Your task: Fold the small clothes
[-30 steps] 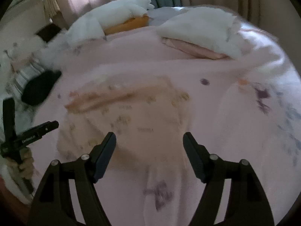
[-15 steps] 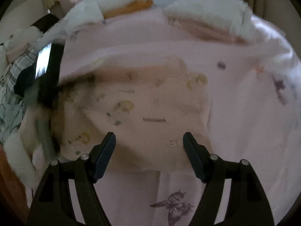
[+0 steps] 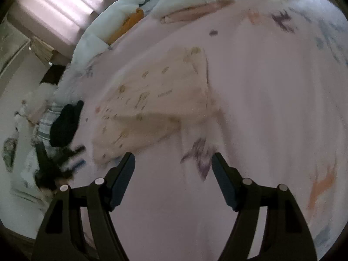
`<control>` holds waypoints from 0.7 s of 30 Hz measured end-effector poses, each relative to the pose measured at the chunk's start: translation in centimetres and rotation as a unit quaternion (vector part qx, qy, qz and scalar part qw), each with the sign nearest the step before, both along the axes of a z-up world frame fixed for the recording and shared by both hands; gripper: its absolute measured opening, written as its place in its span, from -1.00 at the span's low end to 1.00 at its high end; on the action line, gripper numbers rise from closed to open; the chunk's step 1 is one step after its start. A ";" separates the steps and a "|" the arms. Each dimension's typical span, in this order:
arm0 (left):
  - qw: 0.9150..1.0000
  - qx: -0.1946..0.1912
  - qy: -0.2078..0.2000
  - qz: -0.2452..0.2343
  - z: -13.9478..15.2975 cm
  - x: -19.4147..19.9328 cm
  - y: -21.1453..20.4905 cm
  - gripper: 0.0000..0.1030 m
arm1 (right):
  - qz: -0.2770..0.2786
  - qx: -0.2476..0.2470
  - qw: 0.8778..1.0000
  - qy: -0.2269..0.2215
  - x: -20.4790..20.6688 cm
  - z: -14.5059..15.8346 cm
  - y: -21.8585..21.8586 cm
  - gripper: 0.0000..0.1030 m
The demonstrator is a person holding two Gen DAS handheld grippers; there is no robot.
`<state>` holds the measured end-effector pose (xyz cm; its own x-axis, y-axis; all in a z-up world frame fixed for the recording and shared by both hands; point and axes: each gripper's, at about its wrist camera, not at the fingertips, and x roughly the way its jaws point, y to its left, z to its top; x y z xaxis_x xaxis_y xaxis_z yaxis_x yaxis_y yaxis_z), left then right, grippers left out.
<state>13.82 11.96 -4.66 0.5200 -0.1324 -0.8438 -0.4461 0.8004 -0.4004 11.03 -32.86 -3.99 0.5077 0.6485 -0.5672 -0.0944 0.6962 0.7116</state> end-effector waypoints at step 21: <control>0.991 -0.123 -0.043 -0.020 -2.9 -1.8 -6.3 0.55 | -0.015 0.175 0.981 0.085 -0.9 -5.1 4.6 0.44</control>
